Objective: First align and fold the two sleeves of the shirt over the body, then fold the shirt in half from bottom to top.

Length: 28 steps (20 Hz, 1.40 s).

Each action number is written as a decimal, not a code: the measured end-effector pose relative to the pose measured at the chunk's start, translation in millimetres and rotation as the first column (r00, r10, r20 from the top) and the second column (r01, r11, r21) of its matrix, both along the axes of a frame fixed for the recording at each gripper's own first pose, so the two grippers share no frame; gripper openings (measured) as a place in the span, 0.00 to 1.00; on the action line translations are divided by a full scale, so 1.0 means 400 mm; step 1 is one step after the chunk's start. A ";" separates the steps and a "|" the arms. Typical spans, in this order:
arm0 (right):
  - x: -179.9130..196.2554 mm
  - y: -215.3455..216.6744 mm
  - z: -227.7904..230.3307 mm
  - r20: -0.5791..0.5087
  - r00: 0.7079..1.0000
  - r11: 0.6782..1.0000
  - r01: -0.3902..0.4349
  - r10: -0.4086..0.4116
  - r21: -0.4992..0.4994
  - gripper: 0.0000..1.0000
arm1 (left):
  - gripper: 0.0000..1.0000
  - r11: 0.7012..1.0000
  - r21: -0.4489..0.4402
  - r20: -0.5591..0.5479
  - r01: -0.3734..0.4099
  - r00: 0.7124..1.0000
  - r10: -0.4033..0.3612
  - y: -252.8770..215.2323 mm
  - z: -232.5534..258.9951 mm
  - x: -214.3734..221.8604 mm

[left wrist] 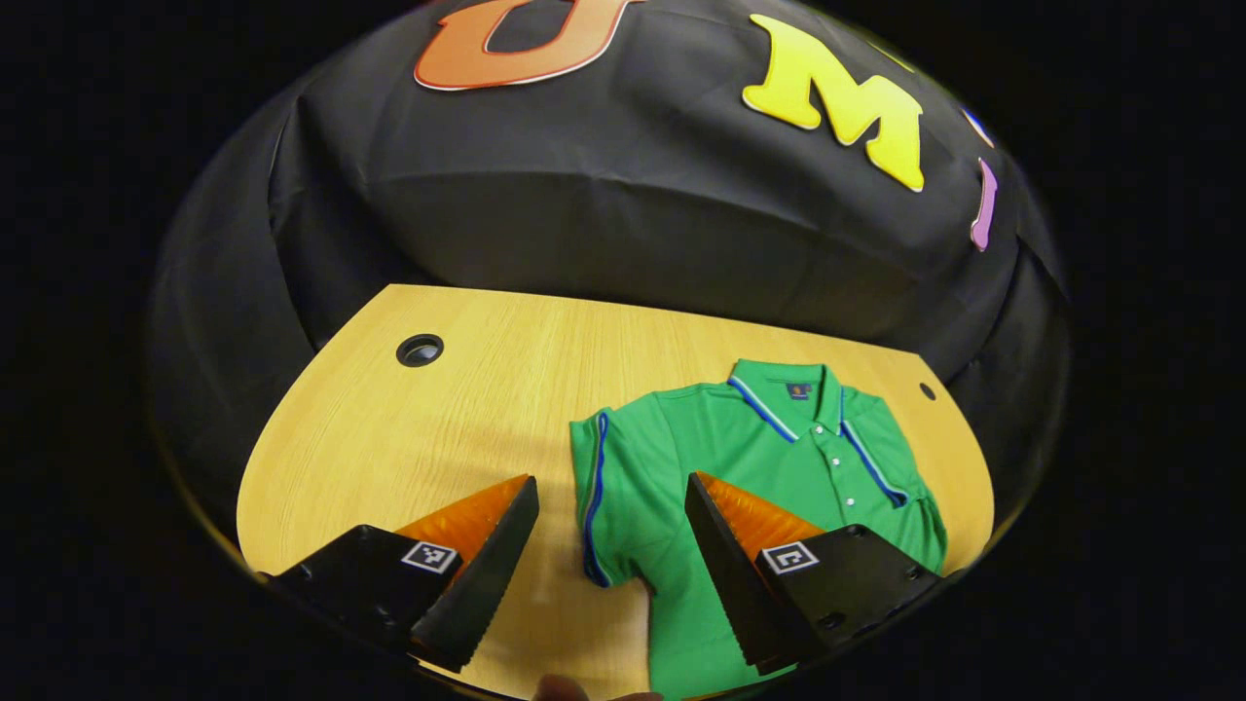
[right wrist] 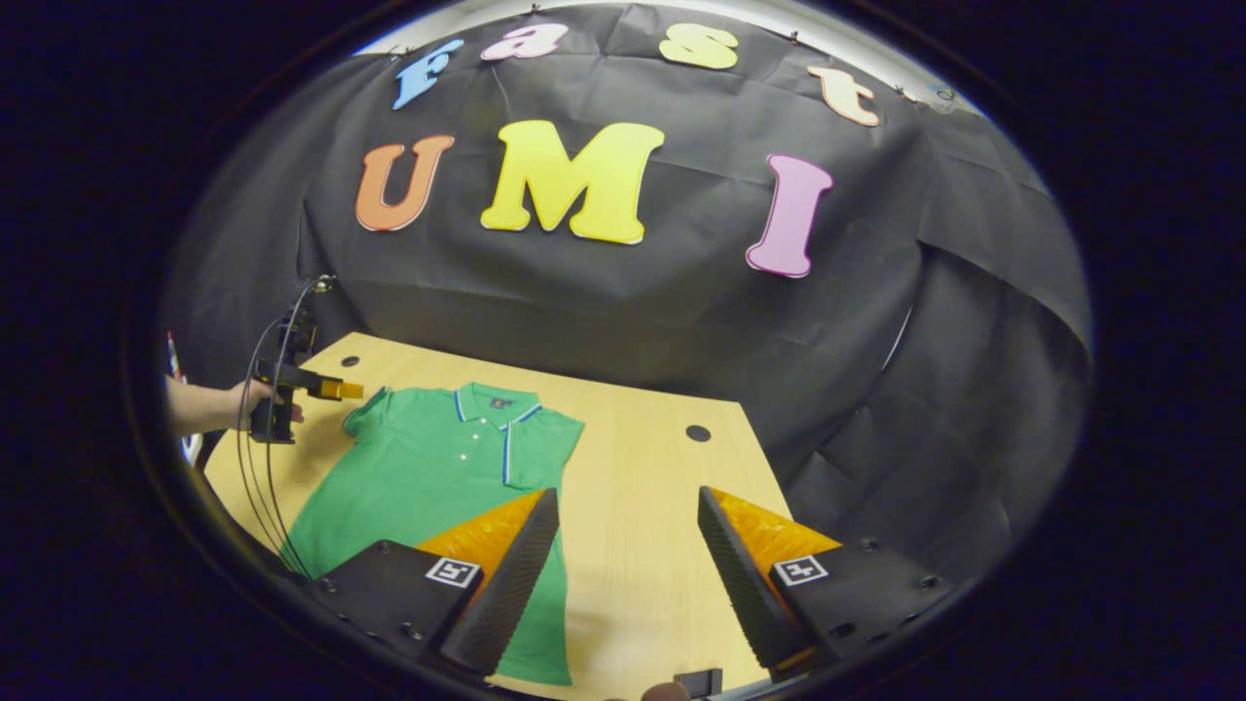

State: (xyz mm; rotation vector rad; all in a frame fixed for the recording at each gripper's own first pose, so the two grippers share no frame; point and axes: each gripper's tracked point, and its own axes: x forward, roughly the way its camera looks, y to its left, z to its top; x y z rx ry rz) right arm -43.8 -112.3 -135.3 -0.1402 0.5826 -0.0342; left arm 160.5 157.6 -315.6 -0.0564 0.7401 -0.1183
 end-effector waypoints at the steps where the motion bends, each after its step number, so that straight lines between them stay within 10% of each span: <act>1: 0.000 -0.007 -0.005 -0.007 1.000 1.000 0.011 -0.010 0.000 0.91 | 0.96 1.000 0.013 -0.010 0.007 1.000 -0.007 0.007 -0.024 0.014; 10: 0.030 -0.012 -0.060 -0.076 0.996 0.999 0.041 -0.043 -0.018 0.91 | 0.72 0.992 0.061 -0.079 0.111 0.991 -0.106 -0.005 -0.121 0.062; 21: 0.043 0.036 -0.089 -0.089 0.996 0.998 -0.028 0.023 -0.050 0.93 | 0.06 0.993 0.030 -0.069 0.112 0.992 -0.110 0.018 -0.119 0.061; 28: 0.067 0.015 -0.059 -0.029 0.999 0.999 0.046 -0.046 0.008 0.96 | 0.03 0.994 -0.082 0.044 0.070 0.997 -0.067 -0.043 0.063 0.074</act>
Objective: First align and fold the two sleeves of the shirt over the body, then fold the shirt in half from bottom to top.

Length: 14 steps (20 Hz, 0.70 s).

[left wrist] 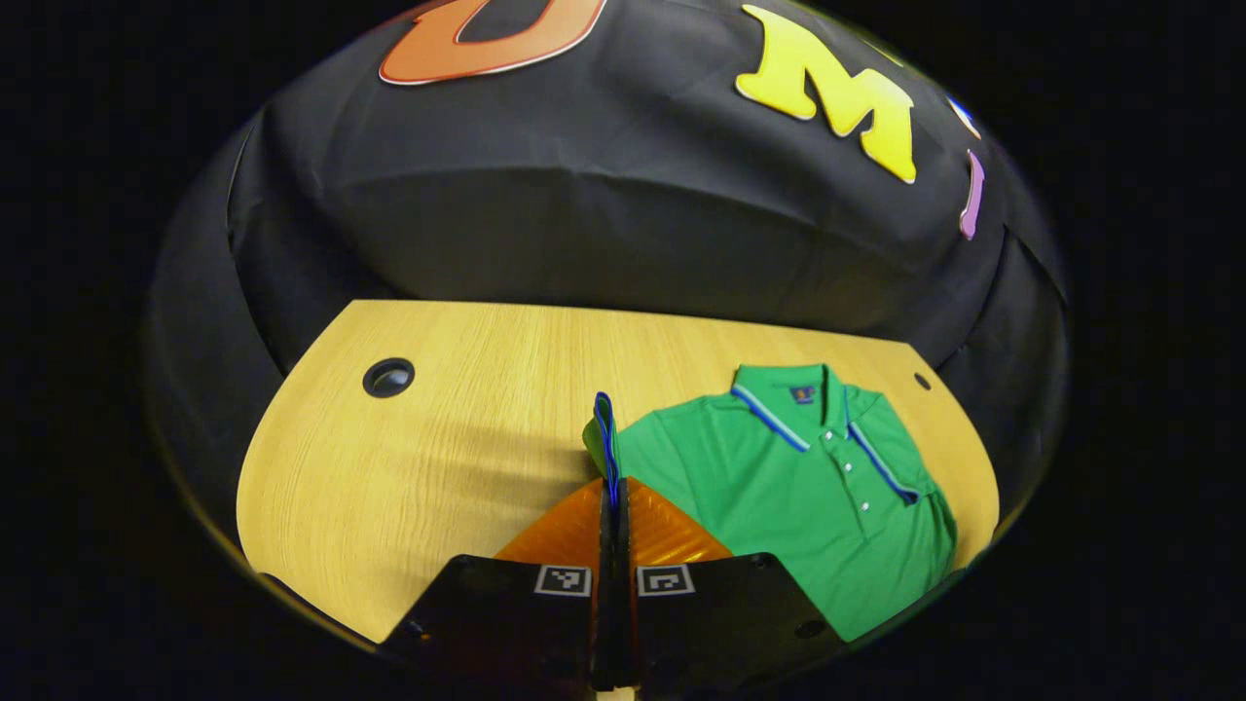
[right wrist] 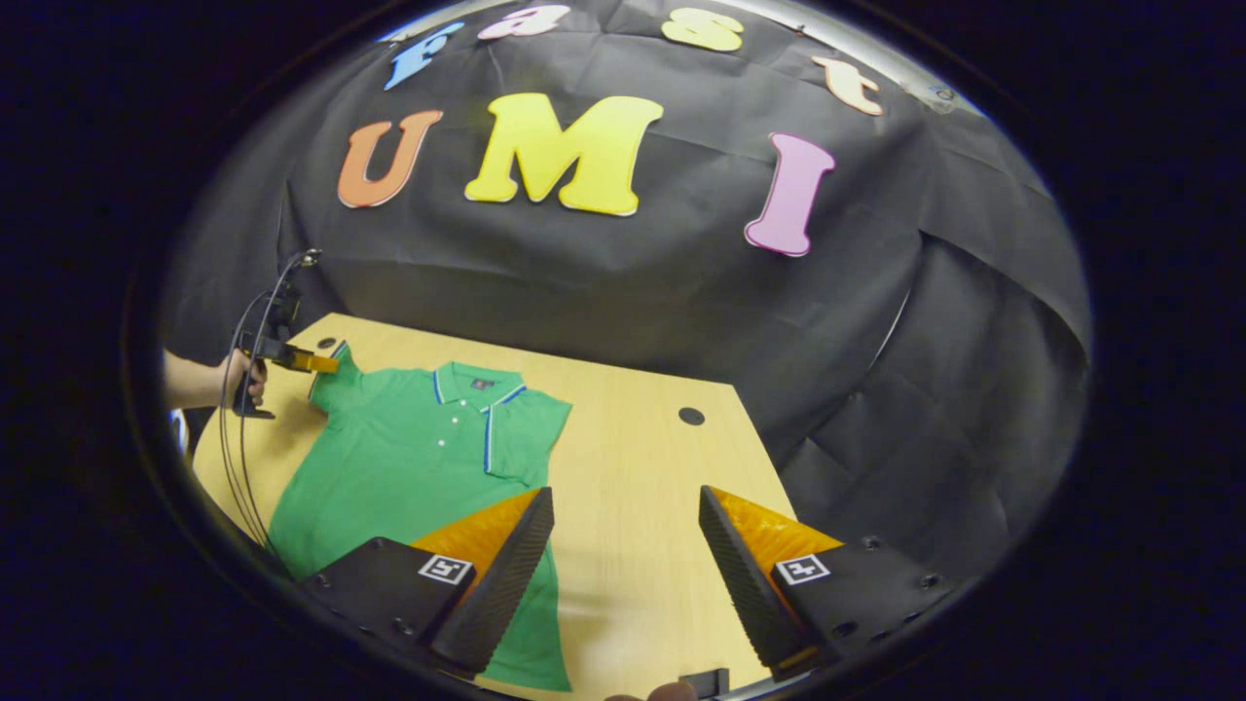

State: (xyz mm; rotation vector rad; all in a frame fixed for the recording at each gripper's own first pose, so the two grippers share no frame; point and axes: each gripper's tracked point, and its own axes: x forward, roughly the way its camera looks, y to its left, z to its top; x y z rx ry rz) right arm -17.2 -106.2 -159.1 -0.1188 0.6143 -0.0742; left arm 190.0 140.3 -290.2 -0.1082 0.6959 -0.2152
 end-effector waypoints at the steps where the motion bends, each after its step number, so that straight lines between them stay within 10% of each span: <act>1: -0.002 -0.001 -0.001 0.002 1.000 1.000 0.001 -0.001 0.008 0.97 | 0.03 1.000 0.000 0.002 0.002 1.000 -0.002 -0.014 0.009 0.001; 12: -0.064 -0.078 0.043 0.044 0.997 0.997 0.067 -0.069 0.045 0.96 | 0.04 0.989 -0.042 -0.014 0.145 0.989 -0.145 -0.406 0.004 0.004; 14: -0.070 -0.074 0.036 0.039 0.997 0.997 0.058 -0.060 0.058 0.96 | 0.26 0.990 -0.026 0.004 0.142 0.990 -0.142 -0.438 0.014 0.002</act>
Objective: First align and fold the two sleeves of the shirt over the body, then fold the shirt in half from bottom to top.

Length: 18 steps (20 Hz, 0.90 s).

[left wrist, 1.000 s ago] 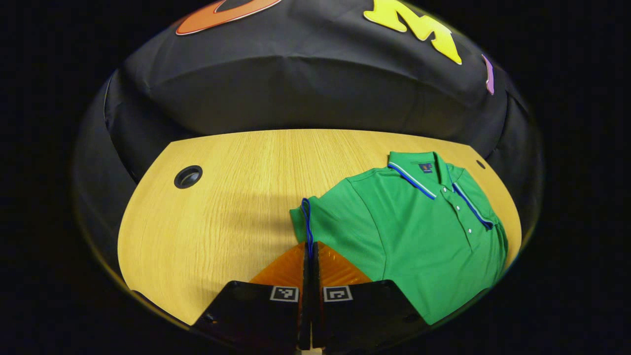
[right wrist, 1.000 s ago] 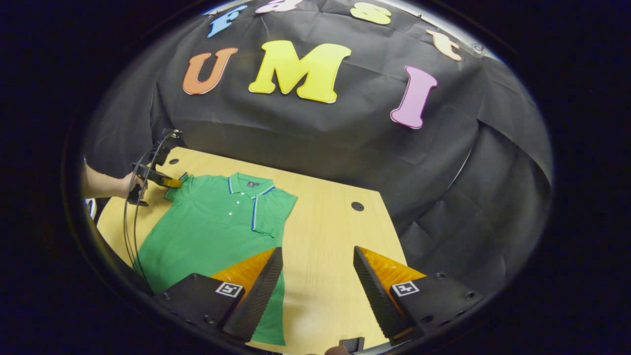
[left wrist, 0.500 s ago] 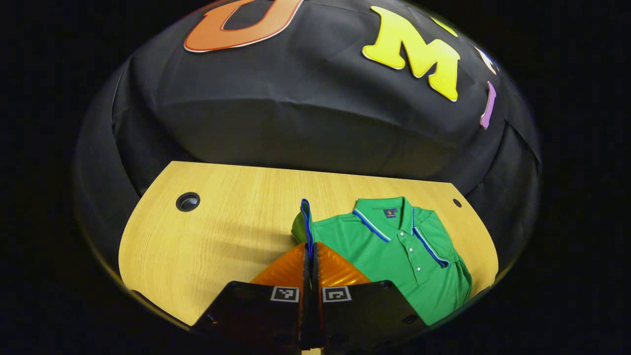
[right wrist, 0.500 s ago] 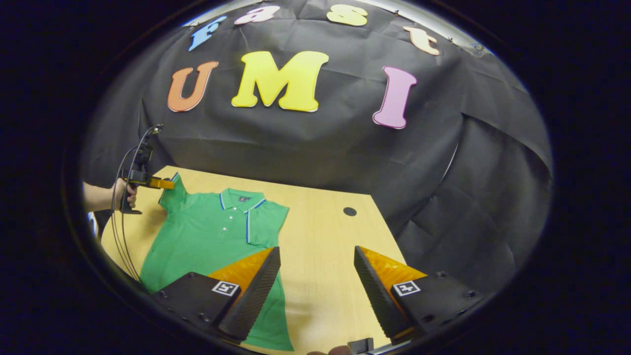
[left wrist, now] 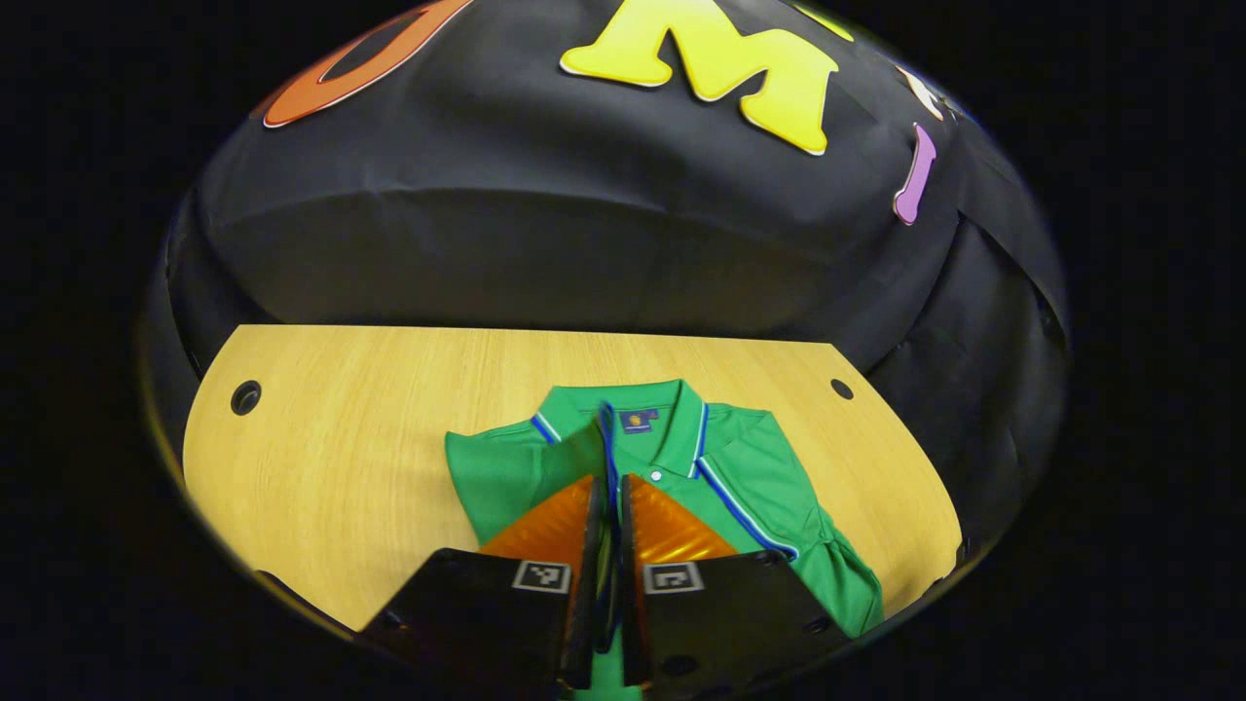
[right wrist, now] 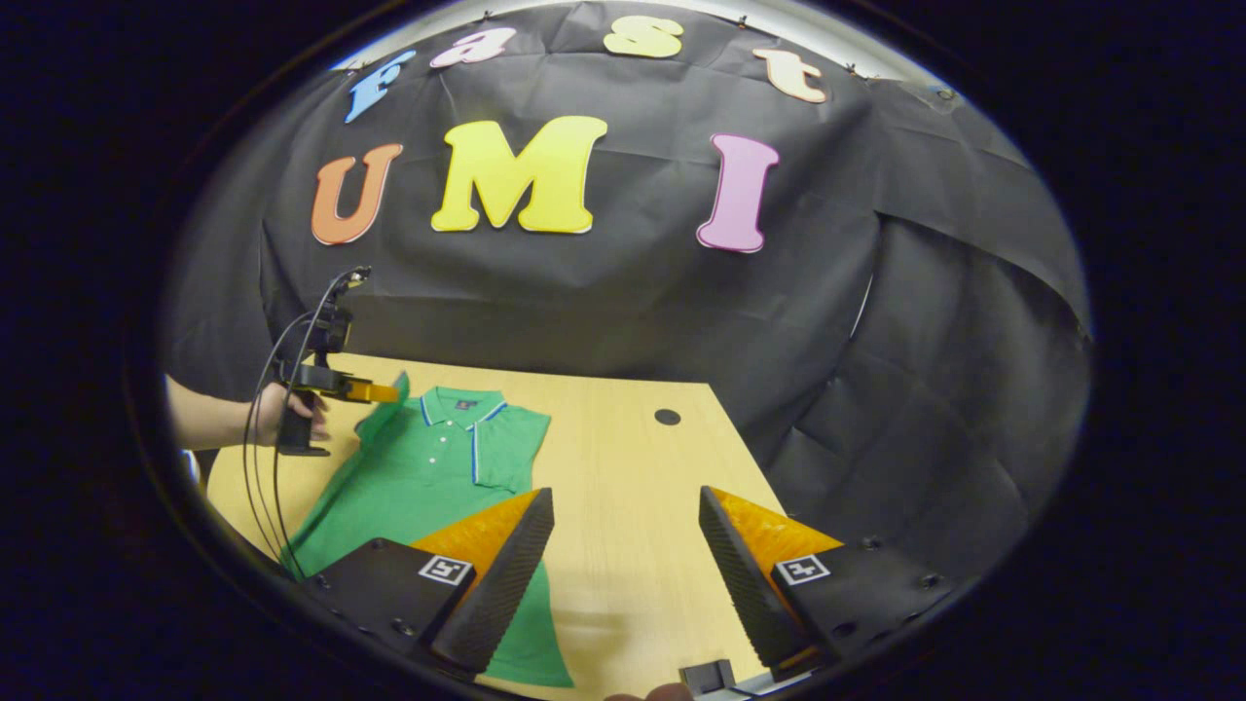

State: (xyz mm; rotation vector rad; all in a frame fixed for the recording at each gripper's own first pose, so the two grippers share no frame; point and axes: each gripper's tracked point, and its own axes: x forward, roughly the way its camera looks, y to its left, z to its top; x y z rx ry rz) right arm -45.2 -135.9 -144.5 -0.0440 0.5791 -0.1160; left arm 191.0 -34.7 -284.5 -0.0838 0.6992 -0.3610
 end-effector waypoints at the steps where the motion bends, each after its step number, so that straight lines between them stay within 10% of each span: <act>1: 0.001 -0.002 0.001 0.002 1.000 1.000 -0.007 0.007 -0.002 0.96 | 0.44 1.000 0.012 0.009 -0.004 1.000 0.003 -0.006 0.000 -0.005; 4: 0.010 0.018 -0.002 0.008 0.999 0.999 -0.032 0.032 0.012 0.96 | 1.00 0.997 0.068 0.036 -0.040 0.999 0.037 0.014 0.016 -0.034; 18: -0.001 0.208 -0.118 -0.054 0.962 0.956 -0.260 0.269 0.133 0.97 | 1.00 0.973 0.193 0.112 -0.129 0.988 0.109 0.176 0.157 -0.566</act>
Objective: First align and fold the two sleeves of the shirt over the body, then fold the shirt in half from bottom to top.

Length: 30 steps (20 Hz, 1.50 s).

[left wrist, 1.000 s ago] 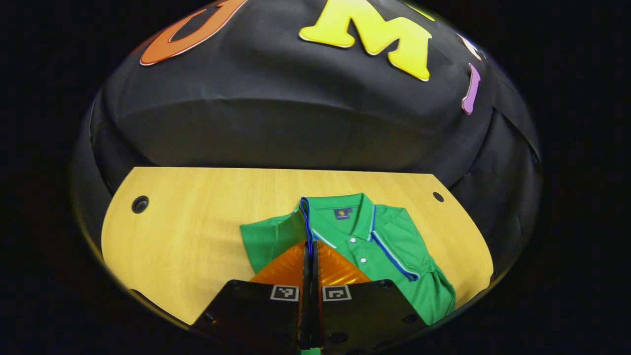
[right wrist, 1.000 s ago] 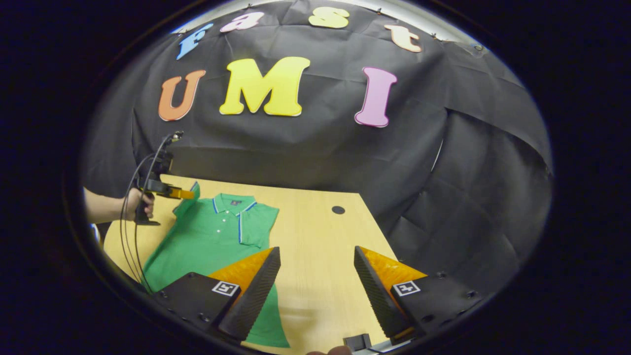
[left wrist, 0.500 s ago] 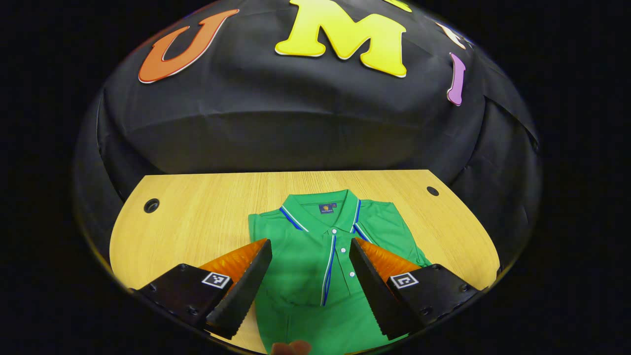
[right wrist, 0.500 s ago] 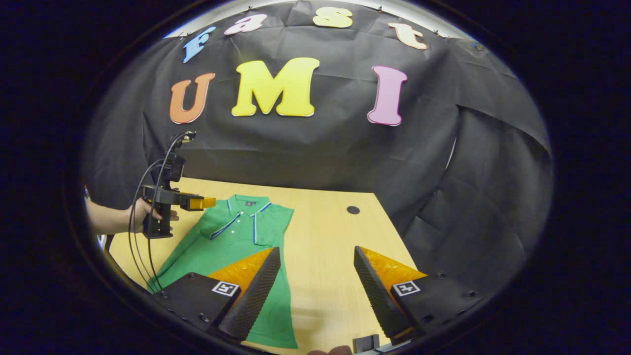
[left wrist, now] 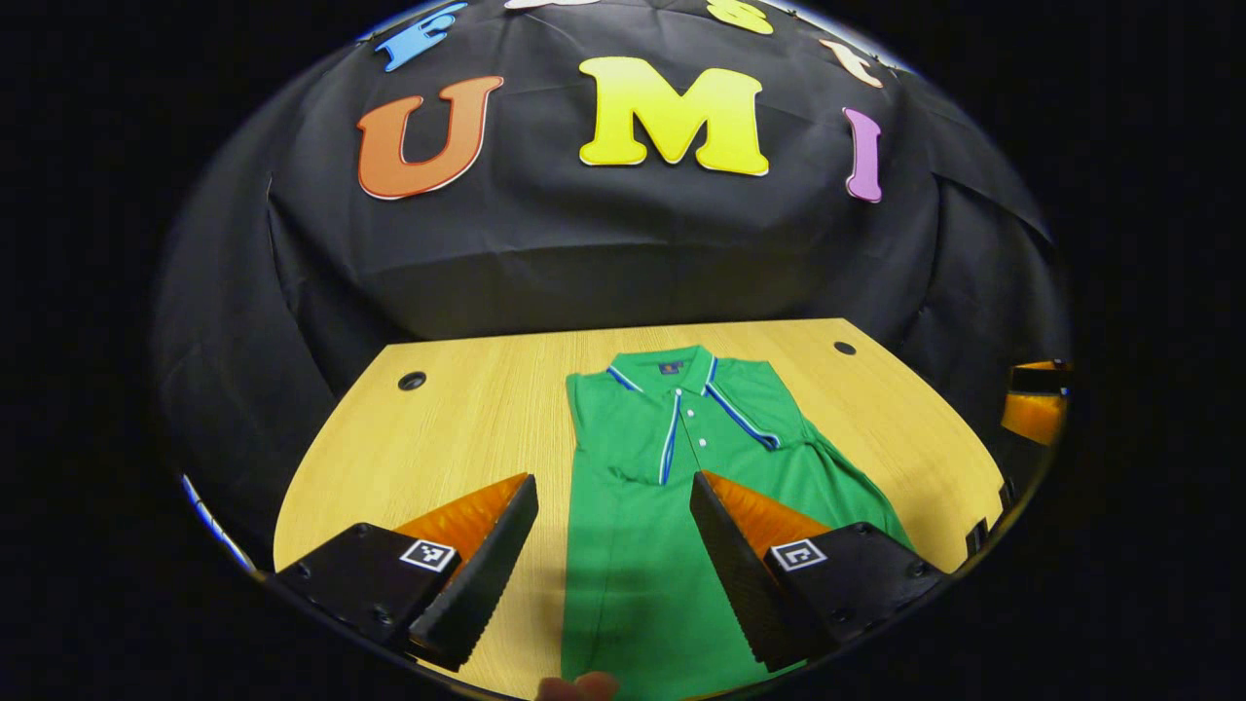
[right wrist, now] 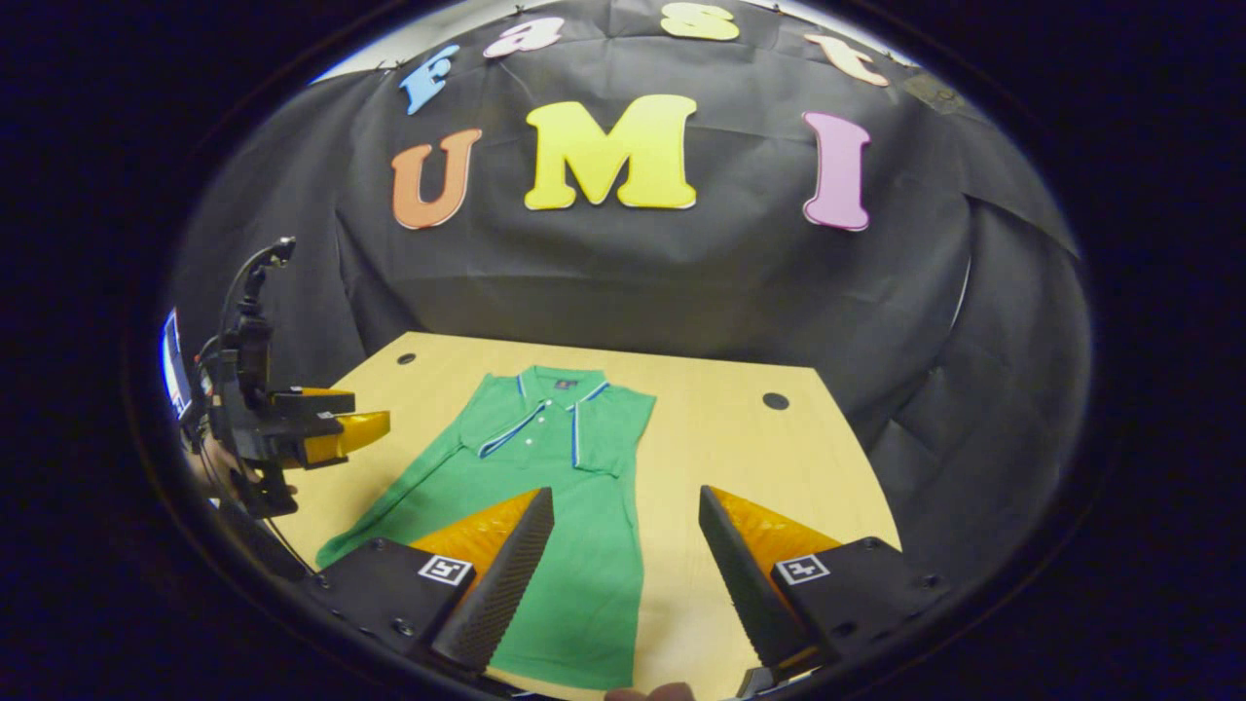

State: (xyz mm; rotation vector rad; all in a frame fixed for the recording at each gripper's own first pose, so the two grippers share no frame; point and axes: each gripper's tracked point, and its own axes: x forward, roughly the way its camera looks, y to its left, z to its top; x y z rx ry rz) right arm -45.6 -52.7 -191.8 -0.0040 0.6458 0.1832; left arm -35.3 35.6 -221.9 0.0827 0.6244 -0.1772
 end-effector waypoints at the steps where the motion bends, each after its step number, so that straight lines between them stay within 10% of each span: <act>1: -0.013 0.005 -0.012 -0.012 1.000 1.000 -0.021 0.021 0.001 0.96 | 1.00 1.000 0.001 -0.022 0.007 1.000 -0.007 0.009 -0.011 -0.042; 13: -0.344 -0.023 -0.288 -0.318 0.923 0.967 -0.250 0.219 -0.058 0.96 | 1.00 0.981 0.114 -0.317 0.158 0.941 -0.115 0.107 -0.226 -0.461; 30: -0.440 0.004 -0.505 -0.439 0.843 0.925 -0.374 0.311 -0.062 0.96 | 1.00 0.993 0.074 -0.382 0.096 0.922 -0.061 0.138 -0.355 -0.534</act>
